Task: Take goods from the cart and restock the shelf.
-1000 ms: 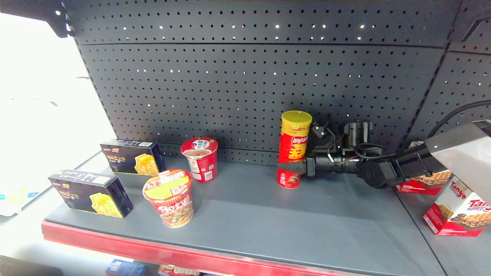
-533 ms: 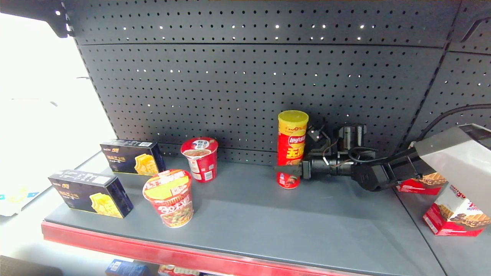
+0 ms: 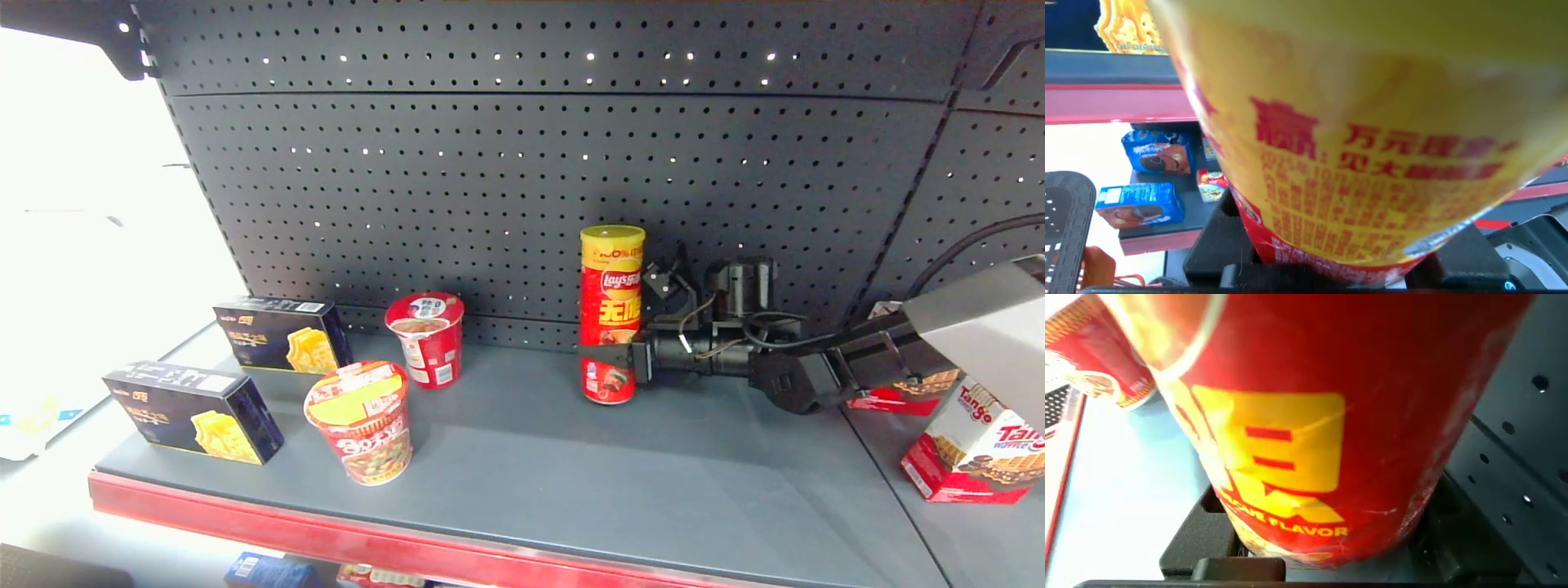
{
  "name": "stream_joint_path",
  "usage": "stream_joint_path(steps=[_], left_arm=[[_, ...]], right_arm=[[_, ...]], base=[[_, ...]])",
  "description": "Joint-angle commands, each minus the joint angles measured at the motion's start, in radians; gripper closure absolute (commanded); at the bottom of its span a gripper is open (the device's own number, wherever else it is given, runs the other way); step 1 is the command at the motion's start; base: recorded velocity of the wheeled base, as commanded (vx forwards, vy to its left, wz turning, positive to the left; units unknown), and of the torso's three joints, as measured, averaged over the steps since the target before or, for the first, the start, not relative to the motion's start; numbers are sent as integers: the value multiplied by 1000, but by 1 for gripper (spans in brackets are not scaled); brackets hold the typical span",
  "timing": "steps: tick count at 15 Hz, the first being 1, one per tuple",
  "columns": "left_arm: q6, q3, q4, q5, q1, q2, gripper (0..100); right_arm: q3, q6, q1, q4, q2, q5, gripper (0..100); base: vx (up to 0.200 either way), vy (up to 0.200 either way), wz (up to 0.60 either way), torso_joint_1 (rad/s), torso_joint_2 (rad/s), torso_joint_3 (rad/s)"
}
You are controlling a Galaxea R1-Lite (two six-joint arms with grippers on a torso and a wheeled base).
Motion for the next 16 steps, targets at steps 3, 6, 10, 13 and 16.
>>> stream_joint_path(steps=[3,6,10,13,16], left_arm=[[0,3,-2,-2,-4,-7,100],[0,-1,-1,-2,-2,-25,100],[0,-18,-1,-2,-2,-33,100],[0,-20,1,1,4,-62,100],[0,-20,-1,1,1,-62,100]], right_arm=[[200,-13,-8,0,-240,-17,100],[399,-50,0,-37,-395,-124,100],[505,-53,48,-62,-527,-228,100],[547,30,129,-66,-596,-330,100],[648,36,181,-66,-711,-435,100]], base=[[0,0,0,0,0,0],[0,0,0,0,0,0],[0,0,0,0,0,0],[0,0,0,0,0,0],[0,0,0,0,0,0]])
